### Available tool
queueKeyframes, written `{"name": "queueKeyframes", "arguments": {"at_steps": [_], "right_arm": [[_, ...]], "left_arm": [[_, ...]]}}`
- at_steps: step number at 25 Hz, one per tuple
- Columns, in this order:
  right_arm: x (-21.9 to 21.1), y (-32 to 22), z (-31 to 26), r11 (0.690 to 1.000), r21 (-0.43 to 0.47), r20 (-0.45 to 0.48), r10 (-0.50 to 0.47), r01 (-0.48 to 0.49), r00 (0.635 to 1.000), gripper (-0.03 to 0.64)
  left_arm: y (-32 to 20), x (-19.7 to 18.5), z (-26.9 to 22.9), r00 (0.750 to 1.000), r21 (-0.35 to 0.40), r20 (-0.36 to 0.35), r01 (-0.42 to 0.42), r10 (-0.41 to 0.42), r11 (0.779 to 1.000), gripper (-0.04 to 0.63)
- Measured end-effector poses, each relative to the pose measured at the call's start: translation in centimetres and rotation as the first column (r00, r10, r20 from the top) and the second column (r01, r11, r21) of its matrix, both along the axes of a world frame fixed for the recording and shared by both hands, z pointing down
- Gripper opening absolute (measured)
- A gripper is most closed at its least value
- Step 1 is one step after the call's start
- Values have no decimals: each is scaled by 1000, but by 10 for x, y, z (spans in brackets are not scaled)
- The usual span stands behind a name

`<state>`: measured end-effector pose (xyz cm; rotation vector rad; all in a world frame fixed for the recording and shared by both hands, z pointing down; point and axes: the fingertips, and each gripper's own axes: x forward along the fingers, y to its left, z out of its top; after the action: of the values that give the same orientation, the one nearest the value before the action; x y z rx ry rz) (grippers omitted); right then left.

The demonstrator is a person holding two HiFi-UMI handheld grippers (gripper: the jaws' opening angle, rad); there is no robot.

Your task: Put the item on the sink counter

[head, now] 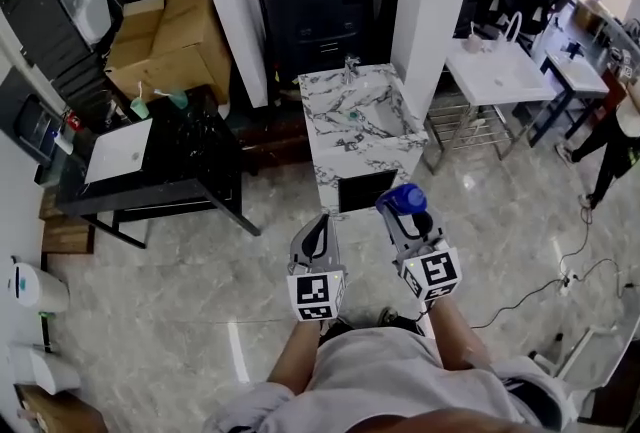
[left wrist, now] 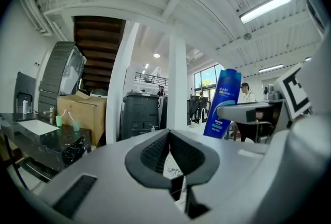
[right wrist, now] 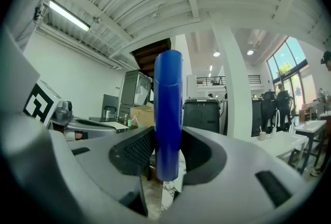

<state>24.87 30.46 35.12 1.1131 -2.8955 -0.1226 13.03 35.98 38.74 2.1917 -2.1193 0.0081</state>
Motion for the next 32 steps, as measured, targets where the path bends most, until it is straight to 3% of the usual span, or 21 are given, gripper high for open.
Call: {"name": "queueKeyframes", "arguments": {"at_steps": [4,12,24,32], "right_arm": [[-6,5,7,1000,-8,15,15,-15,1000,153],[-30,0,21,1000,-24,-26,-4,3,1000,153],[-91,-114,26,998,-41,12,-52,53,999,153],[-113,-179,39,994,-70,40,-76,78,996,153]], "left_arm": [[13,-13,13,1000,-23,15,-10,10,1000,11],[1,-37,35,1000,-71,-24,-7,5,997,11],[-104,-94,23,999,-89,37,11,-7,996,11],[-168,-111,30,999,-125,47,-5,11,992,11]]}}
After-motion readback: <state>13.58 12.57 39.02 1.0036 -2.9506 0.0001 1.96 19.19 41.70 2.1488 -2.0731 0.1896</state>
